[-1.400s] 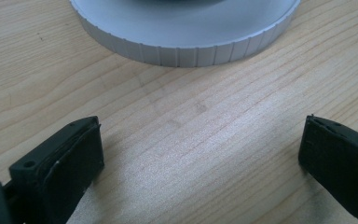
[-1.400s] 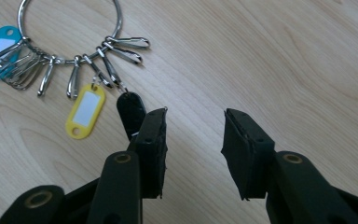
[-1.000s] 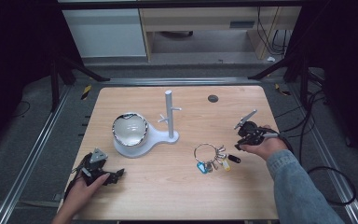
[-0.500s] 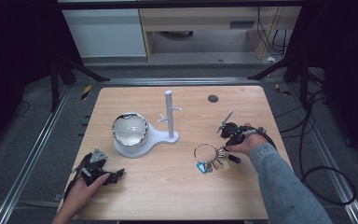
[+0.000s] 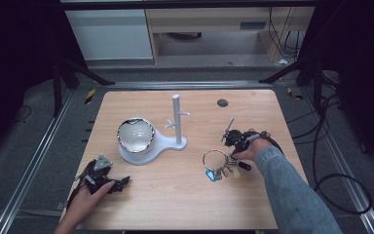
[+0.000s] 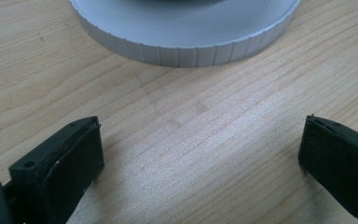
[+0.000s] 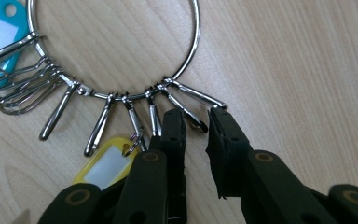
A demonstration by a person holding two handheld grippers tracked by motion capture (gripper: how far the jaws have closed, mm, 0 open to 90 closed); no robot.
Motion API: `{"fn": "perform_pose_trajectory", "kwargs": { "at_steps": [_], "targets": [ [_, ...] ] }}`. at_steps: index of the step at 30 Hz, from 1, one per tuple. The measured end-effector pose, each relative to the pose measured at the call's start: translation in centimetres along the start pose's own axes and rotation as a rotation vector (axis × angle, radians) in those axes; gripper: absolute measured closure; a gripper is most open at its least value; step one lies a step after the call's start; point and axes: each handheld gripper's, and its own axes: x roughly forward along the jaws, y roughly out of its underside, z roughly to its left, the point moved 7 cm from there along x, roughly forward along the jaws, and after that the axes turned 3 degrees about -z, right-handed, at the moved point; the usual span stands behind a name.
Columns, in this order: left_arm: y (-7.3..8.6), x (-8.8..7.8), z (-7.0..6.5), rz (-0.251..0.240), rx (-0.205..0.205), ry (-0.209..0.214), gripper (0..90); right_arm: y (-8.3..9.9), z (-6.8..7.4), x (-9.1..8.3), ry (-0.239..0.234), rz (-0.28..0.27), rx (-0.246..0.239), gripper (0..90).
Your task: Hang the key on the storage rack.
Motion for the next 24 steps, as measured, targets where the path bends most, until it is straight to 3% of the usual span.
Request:
{"fn": "perform_pose_trajectory", "kwargs": {
  "at_steps": [24],
  "targets": [
    [0.0,0.0,0.0,0.0,0.0,0.0,0.0,-0.77,0.76,0.72,-0.019,0.025,-0.05,81.2]
  ]
}}
